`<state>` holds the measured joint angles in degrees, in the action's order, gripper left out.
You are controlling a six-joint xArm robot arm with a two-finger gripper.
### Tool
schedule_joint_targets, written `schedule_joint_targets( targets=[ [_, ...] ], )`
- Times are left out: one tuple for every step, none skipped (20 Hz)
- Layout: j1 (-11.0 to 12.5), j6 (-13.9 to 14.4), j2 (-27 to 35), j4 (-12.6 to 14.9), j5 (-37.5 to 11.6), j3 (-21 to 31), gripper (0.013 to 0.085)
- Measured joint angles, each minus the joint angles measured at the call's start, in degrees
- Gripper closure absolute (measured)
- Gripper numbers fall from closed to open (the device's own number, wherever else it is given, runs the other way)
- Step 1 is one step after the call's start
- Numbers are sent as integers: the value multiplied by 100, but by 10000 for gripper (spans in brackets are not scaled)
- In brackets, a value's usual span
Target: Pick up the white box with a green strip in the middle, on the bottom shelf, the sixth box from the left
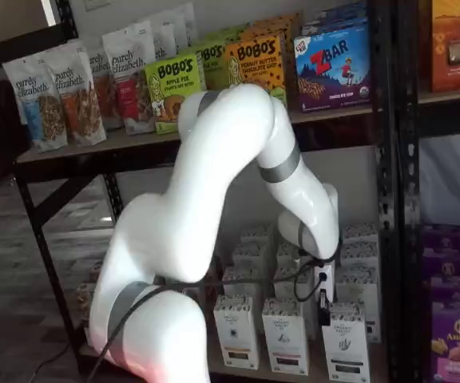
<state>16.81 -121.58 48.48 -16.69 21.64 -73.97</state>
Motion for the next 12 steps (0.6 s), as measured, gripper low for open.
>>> schedule_joint_targets(
  targets=[
    [17, 23, 89, 45, -4, -110, 130],
    [32, 42, 164, 78, 8, -213, 130],
    [50, 94, 265, 154, 26, -350, 130],
    [61, 165, 343, 241, 36, -458, 130],
    [72, 285, 447, 390, 44, -595, 130],
    [78, 385, 524, 505, 49, -697, 130],
    [84, 535, 632, 680, 62, -840, 130],
    [85, 694, 728, 857, 74, -966, 130],
    [85, 886, 831, 1077, 81, -1100, 130],
    [84, 1055, 924, 1260, 89, -1218, 130],
    [81, 1157, 984, 1371, 112, -1304, 130],
    [74, 1298, 1063, 1524, 165, -1418, 130]
  ],
)
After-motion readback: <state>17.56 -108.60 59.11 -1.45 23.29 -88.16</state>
